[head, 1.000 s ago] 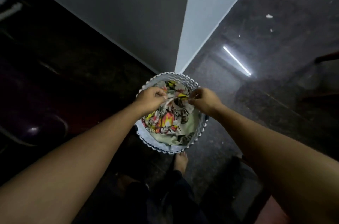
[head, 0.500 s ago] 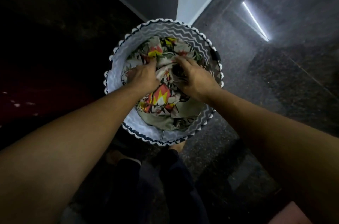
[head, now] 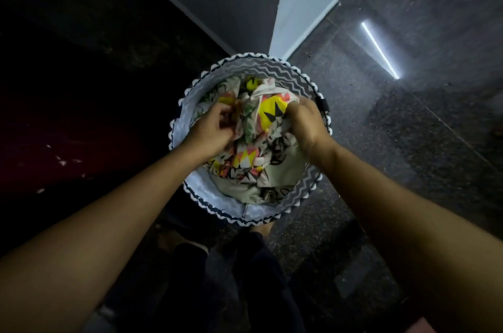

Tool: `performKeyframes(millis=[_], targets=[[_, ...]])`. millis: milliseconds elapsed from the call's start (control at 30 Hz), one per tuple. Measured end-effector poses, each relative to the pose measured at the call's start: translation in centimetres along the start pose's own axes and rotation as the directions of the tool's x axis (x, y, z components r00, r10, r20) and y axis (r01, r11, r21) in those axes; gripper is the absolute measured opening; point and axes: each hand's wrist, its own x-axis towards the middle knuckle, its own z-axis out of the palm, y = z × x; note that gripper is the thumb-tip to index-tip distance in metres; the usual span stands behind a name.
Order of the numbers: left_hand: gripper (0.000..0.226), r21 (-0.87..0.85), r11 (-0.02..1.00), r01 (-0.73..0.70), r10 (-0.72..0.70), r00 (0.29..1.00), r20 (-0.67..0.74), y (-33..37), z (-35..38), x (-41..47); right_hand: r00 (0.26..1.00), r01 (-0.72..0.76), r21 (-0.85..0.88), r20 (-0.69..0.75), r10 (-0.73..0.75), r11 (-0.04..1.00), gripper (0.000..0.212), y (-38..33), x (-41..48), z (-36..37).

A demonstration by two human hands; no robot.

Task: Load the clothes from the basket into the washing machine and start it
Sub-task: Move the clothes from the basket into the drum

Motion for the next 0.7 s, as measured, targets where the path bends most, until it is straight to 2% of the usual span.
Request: performKeyframes(millis=[33, 67, 100, 133, 167, 233, 267, 300, 333, 367, 433, 467, 533, 567, 633, 700], targets=[[0.071, 0.143, 0.99, -0.015, 0.01, 0.999, 0.034, -0.5, -0.2, 0.1, 0.999, -0.023, 0.073, 0.025, 0.021, 0.997, 0.028, -1.1, -0.8, 0.5], [0.095, 0.268, 0.963, -0.043, 0.016, 0.995, 0.103, -0.9, 0.0, 0.1, 0.992, -0.066, 0.175, 0.121, 0.045, 0.982, 0.035, -1.9, -1.7, 1.1], [0.11, 0.366, 0.929, -0.054, -0.013, 0.984, 0.179, -1.0, 0.3, -0.3, 0.966, -0.124, 0.268, 0.252, 0.055, 0.956, 0.038, -2.8, -2.8, 1.8], [0.112, 0.424, 0.904, -0.043, -0.06, 0.972, 0.226, -0.4, 0.4, -1.0, 0.928, -0.178, 0.3, 0.367, 0.058, 0.937, 0.04, -3.3, -3.6, 2.2], [0.105, 0.387, 0.922, -0.026, -0.072, 0.969, 0.235, 0.1, 0.7, -1.4, 0.901, -0.206, 0.306, 0.43, 0.058, 0.929, 0.04, -3.7, -4.3, 2.4], [0.084, 0.115, 0.992, 0.043, -0.054, 0.994, 0.092, 0.6, 0.9, -1.5, 0.878, -0.263, 0.317, 0.471, 0.089, 0.911, 0.037, -4.1, -5.2, 1.7], [0.071, -0.101, 0.99, 0.094, -0.092, 0.995, 0.023, 1.0, 0.7, -1.6, 0.886, -0.274, 0.319, 0.45, 0.109, 0.907, 0.036, -4.0, -5.4, 1.1], [0.059, -0.329, 0.936, 0.123, -0.139, 0.99, -0.024, 1.6, 0.3, -1.7, 0.914, -0.231, 0.243, 0.385, 0.125, 0.942, 0.037, -3.5, -5.3, 0.2], [0.046, -0.516, 0.848, 0.121, -0.175, 0.983, -0.058, 2.2, -0.3, -1.8, 0.948, -0.157, 0.056, 0.289, 0.134, 0.986, 0.04, -2.8, -5.0, -0.8], [0.033, -0.616, 0.781, 0.103, -0.181, 0.981, -0.066, 2.8, -0.8, -2.2, 0.969, -0.093, -0.178, 0.211, 0.13, 0.98, 0.048, -2.0, -4.6, -2.0], [0.021, -0.675, 0.736, 0.051, -0.103, 0.994, -0.037, 4.3, -1.8, -3.5, 0.982, -0.002, -0.543, 0.158, 0.105, 0.84, 0.077, -0.8, -4.7, -3.6], [0.025, -0.697, 0.716, 0.034, -0.055, 0.998, -0.007, 4.9, -2.1, -4.3, 0.986, 0.056, -0.641, 0.155, 0.058, 0.765, 0.092, -0.2, -4.6, -4.1], [0.039, -0.751, 0.659, 0.035, 0.036, 0.996, 0.078, 5.8, -2.5, -6.1, 0.976, 0.198, -0.705, 0.205, -0.072, 0.681, 0.112, 0.2, -4.7, -4.2], [0.037, -0.777, 0.627, 0.061, 0.067, 0.989, 0.133, 6.1, -2.6, -6.8, 0.962, 0.264, -0.704, 0.244, -0.126, 0.659, 0.113, 0.0, -4.9, -3.8], [0.036, -0.815, 0.559, 0.149, 0.095, 0.966, 0.242, 6.1, -2.7, -8.1, 0.923, 0.377, -0.672, 0.334, -0.193, 0.637, 0.103, -0.6, -5.5, -2.7], [0.046, -0.836, 0.503, 0.22, 0.115, 0.942, 0.316, 6.1, -3.1, -9.1, 0.897, 0.424, -0.587, 0.378, -0.23, 0.69, 0.084, -1.1, -5.9, -1.3]])
